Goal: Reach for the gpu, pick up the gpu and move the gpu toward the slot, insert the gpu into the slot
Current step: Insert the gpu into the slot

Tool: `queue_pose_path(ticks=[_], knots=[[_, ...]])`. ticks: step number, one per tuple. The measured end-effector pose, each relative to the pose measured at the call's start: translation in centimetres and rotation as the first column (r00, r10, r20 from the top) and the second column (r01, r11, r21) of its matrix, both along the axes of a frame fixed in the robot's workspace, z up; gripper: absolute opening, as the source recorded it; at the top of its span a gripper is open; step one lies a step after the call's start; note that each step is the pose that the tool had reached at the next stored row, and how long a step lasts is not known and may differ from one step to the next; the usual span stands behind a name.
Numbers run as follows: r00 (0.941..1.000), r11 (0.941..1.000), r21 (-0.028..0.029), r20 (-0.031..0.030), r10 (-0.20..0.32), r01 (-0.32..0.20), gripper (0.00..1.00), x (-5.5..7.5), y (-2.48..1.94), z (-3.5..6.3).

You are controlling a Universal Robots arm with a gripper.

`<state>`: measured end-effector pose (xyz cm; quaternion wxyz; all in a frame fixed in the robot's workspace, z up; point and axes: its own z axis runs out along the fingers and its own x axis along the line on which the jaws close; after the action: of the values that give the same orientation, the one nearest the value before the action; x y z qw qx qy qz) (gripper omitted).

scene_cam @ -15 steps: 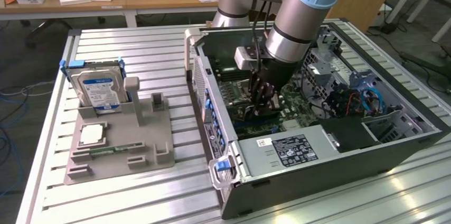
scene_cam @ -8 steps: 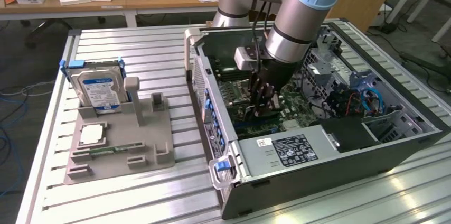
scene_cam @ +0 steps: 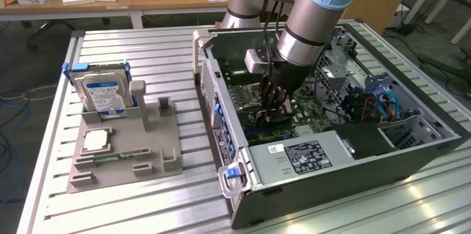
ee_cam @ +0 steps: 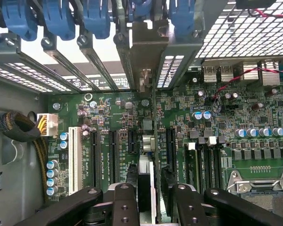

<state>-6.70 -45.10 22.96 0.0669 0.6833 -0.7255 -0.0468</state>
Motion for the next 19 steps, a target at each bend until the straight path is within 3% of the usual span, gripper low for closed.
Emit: queue_pose_path(ticks=[1, 4, 6, 11, 15, 17, 18, 19], knots=[[1.0000, 1.0000, -0.0001, 0.0009, 0.000, 0.000, 0.35, -0.1, 0.00, 0.00], [0.9999, 1.0000, -0.0001, 0.0129, 0.000, 0.000, 0.35, -0.8, 0.00, 0.00], [0.9998, 1.0000, -0.0005, 0.0176, 0.000, 0.000, 0.35, -1.2, 0.01, 0.01], [0.9997, 1.0000, -0.0072, 0.0228, 0.001, -0.001, 0.35, -1.7, 0.03, 0.01], [0.9997, 1.0000, -0.0071, 0.0246, 0.001, -0.001, 0.35, -1.7, 0.03, 0.00], [0.9992, 1.0000, -0.0086, 0.0391, 0.001, -0.001, 0.35, -1.7, 0.04, -0.01], [0.9987, 0.9999, -0.0103, 0.0511, 0.002, -0.001, 0.35, -1.7, 0.04, 0.00], [0.9978, 0.9999, -0.0120, 0.0667, 0.002, -0.001, 0.35, -1.8, 0.04, 0.00]])
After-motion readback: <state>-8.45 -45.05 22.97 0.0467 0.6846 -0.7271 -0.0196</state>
